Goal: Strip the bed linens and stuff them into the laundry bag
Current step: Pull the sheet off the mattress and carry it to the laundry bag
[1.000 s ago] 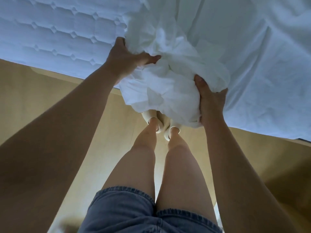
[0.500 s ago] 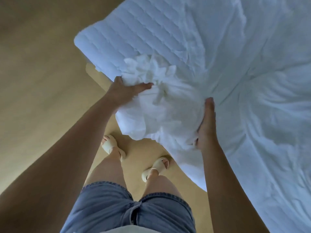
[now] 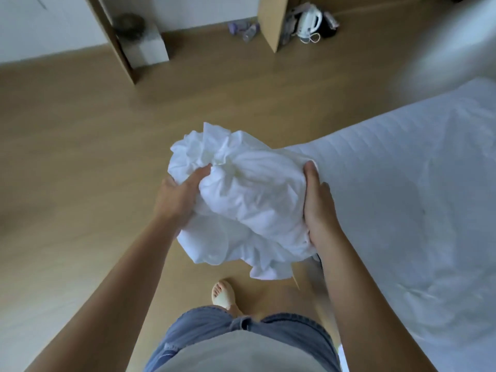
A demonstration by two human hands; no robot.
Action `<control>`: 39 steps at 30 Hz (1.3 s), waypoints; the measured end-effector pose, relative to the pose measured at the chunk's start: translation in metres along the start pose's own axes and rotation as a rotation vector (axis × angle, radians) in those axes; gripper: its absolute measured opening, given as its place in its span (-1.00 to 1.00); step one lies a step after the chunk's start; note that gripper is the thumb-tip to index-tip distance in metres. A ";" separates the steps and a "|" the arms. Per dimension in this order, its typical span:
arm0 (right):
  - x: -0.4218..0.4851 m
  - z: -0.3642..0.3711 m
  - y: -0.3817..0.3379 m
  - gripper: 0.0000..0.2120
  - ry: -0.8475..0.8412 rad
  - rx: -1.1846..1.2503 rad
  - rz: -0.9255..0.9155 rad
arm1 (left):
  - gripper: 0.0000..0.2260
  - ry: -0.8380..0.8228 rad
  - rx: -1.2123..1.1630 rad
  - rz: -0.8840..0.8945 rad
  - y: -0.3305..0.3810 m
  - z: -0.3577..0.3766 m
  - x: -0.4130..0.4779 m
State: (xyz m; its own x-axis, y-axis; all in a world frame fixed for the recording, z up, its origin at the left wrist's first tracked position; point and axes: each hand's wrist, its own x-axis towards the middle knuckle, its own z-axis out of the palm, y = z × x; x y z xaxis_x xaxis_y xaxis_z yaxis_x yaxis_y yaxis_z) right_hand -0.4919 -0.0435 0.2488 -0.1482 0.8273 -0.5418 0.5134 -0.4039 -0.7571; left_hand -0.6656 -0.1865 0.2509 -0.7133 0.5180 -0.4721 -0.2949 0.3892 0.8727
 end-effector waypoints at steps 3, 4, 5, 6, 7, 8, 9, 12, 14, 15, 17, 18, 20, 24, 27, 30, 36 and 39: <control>0.016 0.041 -0.035 -0.21 -0.043 -0.017 0.012 | -0.67 0.009 -0.014 -0.003 0.019 -0.029 0.037; 0.023 0.053 -0.046 -0.21 -0.051 -0.032 0.010 | -0.66 0.017 -0.023 -0.008 0.024 -0.035 0.050; 0.032 0.065 -0.057 -0.21 -0.056 -0.047 0.004 | -0.63 0.030 -0.034 -0.022 0.030 -0.040 0.062; 0.041 0.076 -0.068 -0.19 -0.059 -0.059 -0.005 | -0.64 0.042 -0.043 -0.036 0.035 -0.044 0.077; 0.051 0.088 -0.080 -0.15 -0.064 -0.062 -0.013 | -0.70 0.060 -0.060 -0.043 0.040 -0.047 0.092; 0.061 0.099 -0.092 -0.08 -0.066 -0.062 -0.021 | -0.80 0.078 -0.079 -0.046 0.046 -0.049 0.108; 0.072 0.111 -0.106 -0.02 -0.070 -0.060 -0.028 | -0.86 0.093 -0.092 -0.054 0.054 -0.050 0.125; 0.117 0.143 -0.152 0.04 -0.087 -0.041 -0.056 | -0.70 0.116 -0.072 -0.046 0.091 -0.052 0.183; 0.147 0.161 -0.187 0.05 -0.100 -0.031 -0.062 | -0.70 0.146 -0.070 -0.036 0.120 -0.053 0.224; 0.162 0.168 -0.206 0.08 -0.111 -0.027 -0.063 | -0.74 0.150 -0.061 -0.026 0.136 -0.054 0.244; 0.191 0.180 -0.241 0.10 -0.117 -0.022 -0.077 | -0.79 0.155 -0.023 0.000 0.171 -0.050 0.281; 0.205 0.184 -0.257 0.09 -0.112 -0.018 -0.090 | -0.83 0.162 -0.015 0.014 0.186 -0.045 0.298; 0.232 0.188 -0.285 0.01 -0.094 -0.002 -0.108 | -0.86 0.170 -0.009 0.010 0.212 -0.033 0.331; 0.294 0.185 -0.320 -0.07 -0.043 0.054 -0.065 | -0.37 0.072 0.020 -0.027 0.248 0.002 0.404; 0.351 0.181 -0.348 -0.16 0.007 0.070 -0.031 | -0.20 0.013 0.044 -0.059 0.274 0.037 0.465; 0.413 0.176 -0.385 -0.29 0.073 0.107 -0.041 | -0.23 -0.031 0.076 -0.058 0.305 0.075 0.529; 0.516 0.136 -0.455 -0.30 0.292 0.227 0.027 | -0.71 -0.262 0.185 0.065 0.395 0.187 0.655; 0.558 0.100 -0.473 -0.37 0.414 0.354 0.115 | -0.85 -0.412 0.213 0.110 0.430 0.267 0.699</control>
State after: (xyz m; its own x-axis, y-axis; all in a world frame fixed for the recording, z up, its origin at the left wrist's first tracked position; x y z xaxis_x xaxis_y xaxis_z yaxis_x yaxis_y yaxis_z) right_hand -0.9018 0.5705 0.2686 0.2733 0.8254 -0.4940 0.1811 -0.5485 -0.8163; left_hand -1.1207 0.5465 0.2628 -0.4086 0.8073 -0.4258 -0.0636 0.4402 0.8956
